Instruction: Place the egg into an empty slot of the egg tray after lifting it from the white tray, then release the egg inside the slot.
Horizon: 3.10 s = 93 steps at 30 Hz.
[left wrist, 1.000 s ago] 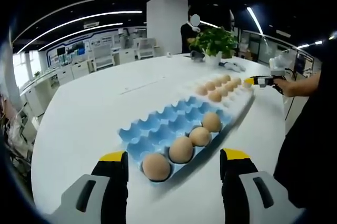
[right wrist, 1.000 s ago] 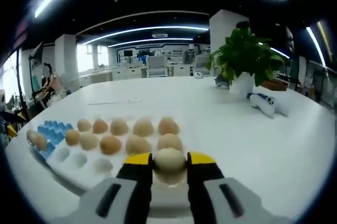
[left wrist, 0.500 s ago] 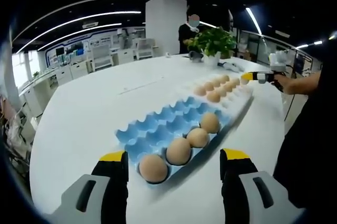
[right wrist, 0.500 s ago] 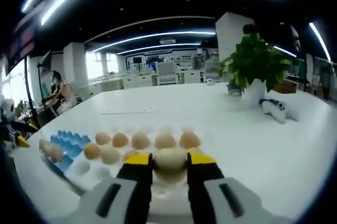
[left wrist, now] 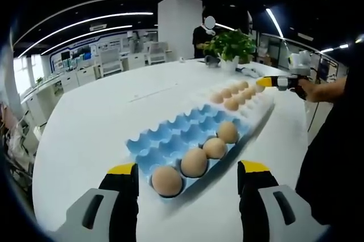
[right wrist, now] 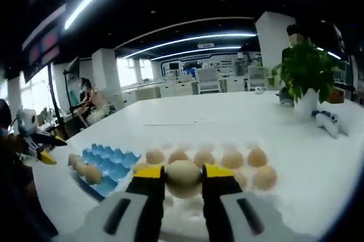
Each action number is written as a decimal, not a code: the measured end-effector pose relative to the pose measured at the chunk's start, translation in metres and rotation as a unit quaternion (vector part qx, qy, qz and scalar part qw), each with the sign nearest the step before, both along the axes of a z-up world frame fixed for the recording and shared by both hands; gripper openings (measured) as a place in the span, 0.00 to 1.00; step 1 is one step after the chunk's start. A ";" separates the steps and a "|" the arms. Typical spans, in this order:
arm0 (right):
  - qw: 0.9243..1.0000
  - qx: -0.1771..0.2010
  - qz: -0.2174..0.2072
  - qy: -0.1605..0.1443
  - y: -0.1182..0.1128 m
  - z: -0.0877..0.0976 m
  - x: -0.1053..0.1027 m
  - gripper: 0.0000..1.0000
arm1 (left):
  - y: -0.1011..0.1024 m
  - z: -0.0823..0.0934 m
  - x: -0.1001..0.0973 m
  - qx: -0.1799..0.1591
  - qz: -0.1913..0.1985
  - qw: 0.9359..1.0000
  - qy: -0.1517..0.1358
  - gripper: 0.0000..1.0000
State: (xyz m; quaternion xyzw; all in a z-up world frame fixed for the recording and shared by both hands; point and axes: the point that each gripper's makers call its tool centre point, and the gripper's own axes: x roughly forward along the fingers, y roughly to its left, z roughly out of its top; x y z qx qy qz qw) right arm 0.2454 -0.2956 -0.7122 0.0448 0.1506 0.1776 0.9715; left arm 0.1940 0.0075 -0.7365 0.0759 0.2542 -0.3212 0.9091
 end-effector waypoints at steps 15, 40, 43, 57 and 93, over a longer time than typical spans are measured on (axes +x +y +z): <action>0.987 -0.007 0.160 0.024 0.108 -0.024 -0.017 0.24 | 0.003 0.002 0.000 0.001 0.002 1.000 -0.003 0.71; 0.974 -0.016 0.218 0.053 0.143 -0.065 -0.015 0.25 | 0.008 0.000 -0.001 -0.001 0.009 1.000 0.000 0.71; 0.972 -0.021 0.229 0.042 0.145 -0.065 -0.015 0.25 | 0.008 0.000 -0.001 -0.001 0.009 1.000 0.001 0.71; 0.963 -0.064 0.262 0.001 0.147 -0.066 -0.017 0.25 | 0.006 -0.001 -0.001 -0.001 0.008 1.000 0.003 0.70; 0.990 -0.089 0.112 0.016 0.082 -0.055 0.036 0.28 | 0.005 0.000 -0.002 -0.001 0.008 1.000 0.003 0.70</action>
